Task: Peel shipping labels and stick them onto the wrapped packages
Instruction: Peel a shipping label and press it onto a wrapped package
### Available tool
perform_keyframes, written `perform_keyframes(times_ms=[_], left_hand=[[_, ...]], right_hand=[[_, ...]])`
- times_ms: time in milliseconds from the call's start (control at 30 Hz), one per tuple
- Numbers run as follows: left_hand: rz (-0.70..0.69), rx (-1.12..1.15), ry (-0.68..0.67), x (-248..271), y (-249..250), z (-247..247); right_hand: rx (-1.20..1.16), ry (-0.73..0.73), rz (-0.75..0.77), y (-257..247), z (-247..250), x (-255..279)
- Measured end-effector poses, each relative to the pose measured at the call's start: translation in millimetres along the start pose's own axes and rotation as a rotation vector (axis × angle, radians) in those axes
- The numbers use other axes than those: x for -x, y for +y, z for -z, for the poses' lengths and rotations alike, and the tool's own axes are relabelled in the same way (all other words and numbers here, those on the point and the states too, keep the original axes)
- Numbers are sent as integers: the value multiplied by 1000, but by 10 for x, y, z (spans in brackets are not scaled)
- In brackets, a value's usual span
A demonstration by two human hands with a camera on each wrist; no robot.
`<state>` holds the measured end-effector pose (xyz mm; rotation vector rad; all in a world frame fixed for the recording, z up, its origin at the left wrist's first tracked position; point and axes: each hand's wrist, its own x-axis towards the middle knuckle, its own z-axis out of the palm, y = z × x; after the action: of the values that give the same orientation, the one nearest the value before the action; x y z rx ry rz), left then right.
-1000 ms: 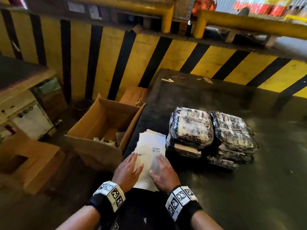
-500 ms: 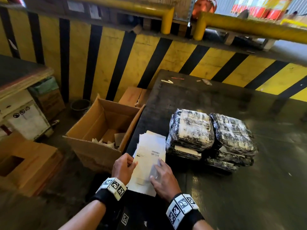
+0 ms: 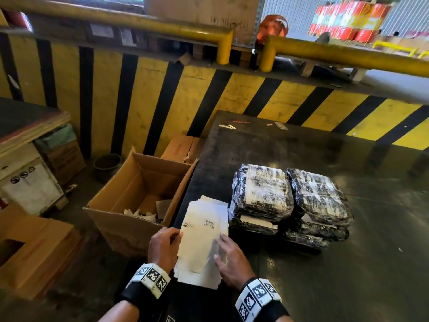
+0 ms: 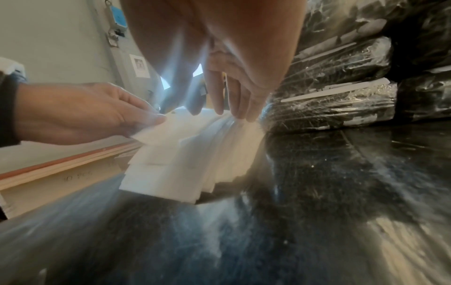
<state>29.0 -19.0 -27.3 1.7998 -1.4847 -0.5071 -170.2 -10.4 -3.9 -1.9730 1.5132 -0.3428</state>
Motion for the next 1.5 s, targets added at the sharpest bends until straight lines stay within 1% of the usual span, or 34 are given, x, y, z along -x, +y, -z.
perform_keyframes(times_ms=[67, 167, 233, 267, 367, 467, 533, 600, 733, 833, 900, 1033, 1167, 1367, 1500], left_hand=[[-6, 64, 9, -9, 34, 33], [-51, 156, 24, -11, 146, 134], [-79, 227, 35, -7, 273, 243], [-95, 259, 41, -7, 344, 296], [-155, 336, 55, -29, 561, 428], [-198, 348, 88, -71, 765, 494], [-238, 341, 130, -94, 882, 531], [-261, 352, 151, -114, 996, 550], [-247, 410, 148, -145, 1172, 547], [-255, 425, 148, -140, 1254, 548], [-266, 424, 140, -118, 1306, 553], [-292, 449, 130, -61, 1393, 566], [-221, 539, 108, -83, 1428, 593], [-143, 564, 70, -150, 1401, 589], [-130, 553, 52, -174, 1383, 576]], right_hand=[[-18, 47, 0, -3, 16, 9], [-59, 183, 7, -15, 51, 41], [-195, 258, -49, -61, 106, 86], [-291, 272, -83, -87, 142, 108], [-530, 230, -123, -211, 278, 173], [-718, 246, -94, -343, 456, 287], [-776, 276, -57, -420, 581, 377], [-793, 290, -33, -467, 705, 471], [-792, 269, 21, -519, 893, 622], [-816, 312, 42, -543, 964, 704], [-790, 348, 53, -543, 987, 736], [-761, 367, 60, -522, 1003, 764], [-800, 331, 119, -537, 1046, 826], [-878, 266, 167, -598, 1119, 849], [-888, 265, 193, -651, 1179, 858]])
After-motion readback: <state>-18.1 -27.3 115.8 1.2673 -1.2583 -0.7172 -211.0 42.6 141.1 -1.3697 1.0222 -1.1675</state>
